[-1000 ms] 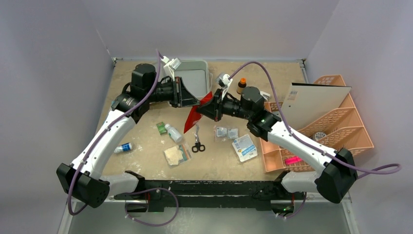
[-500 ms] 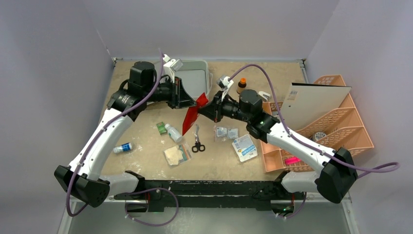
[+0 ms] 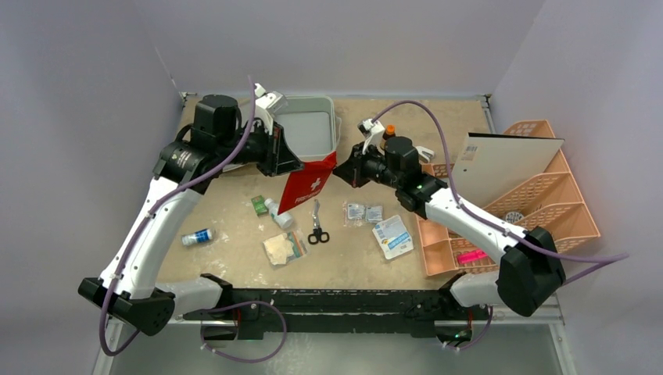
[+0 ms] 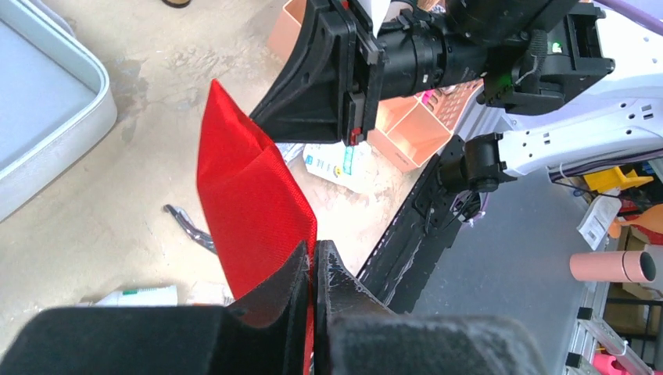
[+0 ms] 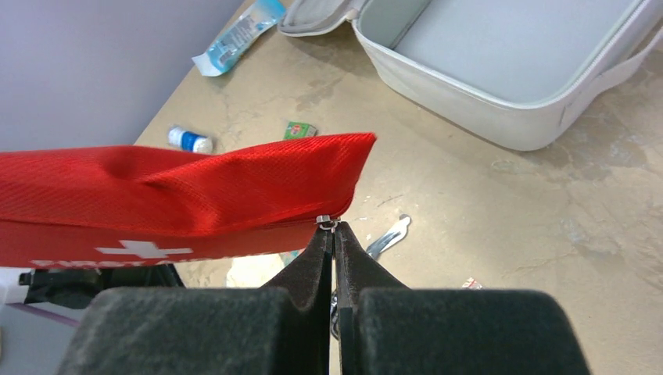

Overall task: Organize the medicine kit
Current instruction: Zip the medicine pouch.

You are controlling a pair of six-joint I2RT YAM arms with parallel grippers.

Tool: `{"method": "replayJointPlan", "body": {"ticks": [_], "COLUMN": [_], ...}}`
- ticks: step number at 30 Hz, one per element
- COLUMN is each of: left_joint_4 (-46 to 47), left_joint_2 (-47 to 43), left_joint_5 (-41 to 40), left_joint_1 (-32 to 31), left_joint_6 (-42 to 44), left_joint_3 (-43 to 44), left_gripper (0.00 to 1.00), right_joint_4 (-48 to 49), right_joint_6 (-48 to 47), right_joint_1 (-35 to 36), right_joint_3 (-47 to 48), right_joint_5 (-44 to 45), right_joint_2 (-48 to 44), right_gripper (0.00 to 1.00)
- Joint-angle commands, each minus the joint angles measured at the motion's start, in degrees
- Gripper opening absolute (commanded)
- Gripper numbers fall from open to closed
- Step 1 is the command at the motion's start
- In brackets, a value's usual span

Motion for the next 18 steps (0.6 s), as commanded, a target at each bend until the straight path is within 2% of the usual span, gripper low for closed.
{"method": "replayJointPlan", "body": {"ticks": [1, 6, 9, 18], "left_joint_4": [-0.8, -0.4, -1.0, 0.1], "left_joint_2": [-3.4, -3.1, -3.1, -3.0], "left_joint_5": [-1.1, -5.0, -6.2, -4.7], "left_joint_1": [0.1, 0.1, 0.1, 0.1], "left_joint_6": [-0.4, -0.7, -0.3, -0.5], "left_joint_3": [2.0, 0.7, 1.4, 1.7], "left_gripper": [0.0, 0.0, 0.0, 0.0], "right_joint_4": [-1.1, -0.5, -3.3, -1.2], "right_joint_6": [0.5, 1.0, -0.4, -0.9], "right_joint_1": [-2.2, -2.4, -3.4, -6.0], "right_joint_3": [-0.4, 0.0, 1.5, 1.8], "right_joint_5": [1.9, 2.7, 4.9, 3.8], "right_joint_2": [2.5, 3.0, 3.6, 5.1], "right_gripper": [0.0, 0.0, 0.0, 0.0]}}
